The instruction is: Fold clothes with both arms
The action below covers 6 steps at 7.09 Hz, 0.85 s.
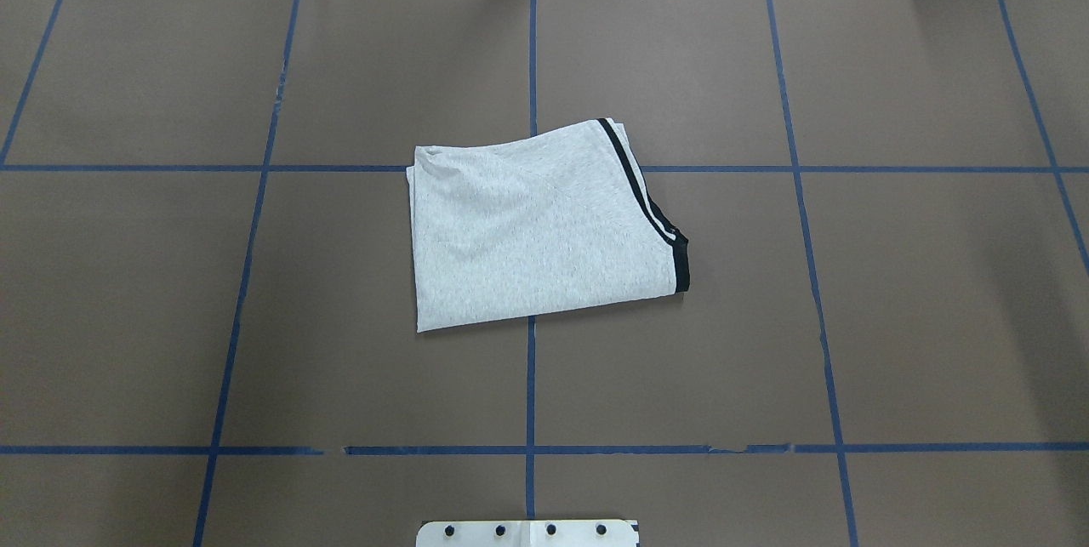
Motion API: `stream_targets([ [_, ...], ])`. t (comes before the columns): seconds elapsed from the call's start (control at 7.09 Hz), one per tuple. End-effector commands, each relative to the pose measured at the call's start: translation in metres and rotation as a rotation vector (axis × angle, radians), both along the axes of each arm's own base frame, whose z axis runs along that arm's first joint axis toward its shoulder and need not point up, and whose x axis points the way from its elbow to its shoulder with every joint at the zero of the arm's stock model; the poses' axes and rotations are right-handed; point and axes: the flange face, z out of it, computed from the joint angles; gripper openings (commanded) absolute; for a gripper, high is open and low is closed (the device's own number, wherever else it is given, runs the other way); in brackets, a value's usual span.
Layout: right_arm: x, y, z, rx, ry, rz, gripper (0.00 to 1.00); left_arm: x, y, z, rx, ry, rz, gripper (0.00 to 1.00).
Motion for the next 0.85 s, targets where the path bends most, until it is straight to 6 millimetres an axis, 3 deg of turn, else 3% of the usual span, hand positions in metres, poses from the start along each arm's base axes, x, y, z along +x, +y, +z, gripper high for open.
stream_targets([
  [0.0, 0.0, -0.0008, -0.0012, 0.003, 0.0, 0.0, 1.0, 0.0003, -0.0037, -0.003, 0.008, 0.004, 0.001, 1.0],
  [0.71, 0.0, -0.0041, -0.0072, 0.017, 0.0, 0.0, 1.0, 0.0005, -0.0028, -0.0045, 0.008, 0.007, 0.001, 1.0],
])
